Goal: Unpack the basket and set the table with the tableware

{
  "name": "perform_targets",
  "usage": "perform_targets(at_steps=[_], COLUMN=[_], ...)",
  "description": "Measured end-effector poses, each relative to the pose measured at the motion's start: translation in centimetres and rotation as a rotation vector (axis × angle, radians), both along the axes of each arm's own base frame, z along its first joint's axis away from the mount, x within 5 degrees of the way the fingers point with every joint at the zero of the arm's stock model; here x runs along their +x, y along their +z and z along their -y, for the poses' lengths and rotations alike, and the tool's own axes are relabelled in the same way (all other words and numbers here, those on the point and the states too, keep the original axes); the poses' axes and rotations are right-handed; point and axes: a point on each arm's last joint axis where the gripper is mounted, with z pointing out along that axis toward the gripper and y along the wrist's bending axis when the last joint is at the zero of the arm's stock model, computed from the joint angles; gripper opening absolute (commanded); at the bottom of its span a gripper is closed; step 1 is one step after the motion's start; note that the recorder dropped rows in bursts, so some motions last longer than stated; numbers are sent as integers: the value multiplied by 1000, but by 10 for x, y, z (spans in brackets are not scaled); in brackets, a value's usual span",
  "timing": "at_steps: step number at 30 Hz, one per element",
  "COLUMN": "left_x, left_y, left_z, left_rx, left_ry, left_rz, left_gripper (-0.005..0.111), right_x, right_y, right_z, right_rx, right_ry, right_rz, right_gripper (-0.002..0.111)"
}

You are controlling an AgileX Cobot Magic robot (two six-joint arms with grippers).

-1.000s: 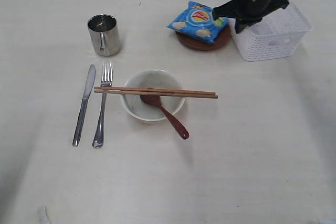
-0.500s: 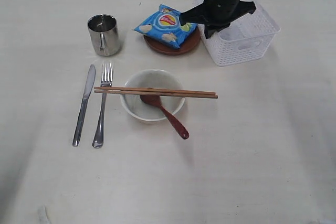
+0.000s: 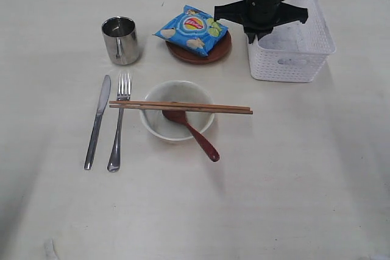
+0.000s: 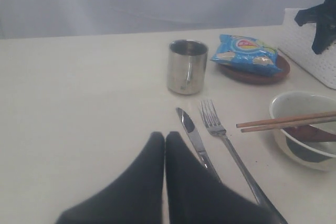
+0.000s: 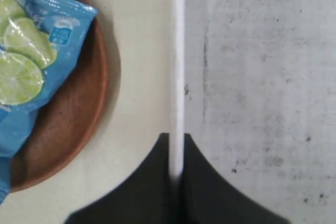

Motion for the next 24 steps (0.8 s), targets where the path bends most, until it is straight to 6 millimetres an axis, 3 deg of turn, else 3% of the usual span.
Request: perform_targets(at_steps=[24], left_x=[0], left_y=[0], left_z=[0], left_rx=[0], left_ry=[0], left_rz=[0], left_gripper=[0], right_x=[-7], right_y=[-1], right_z=[-5], right_rx=[25], right_ry=[70], right_rz=[-72], right_gripper=[-1])
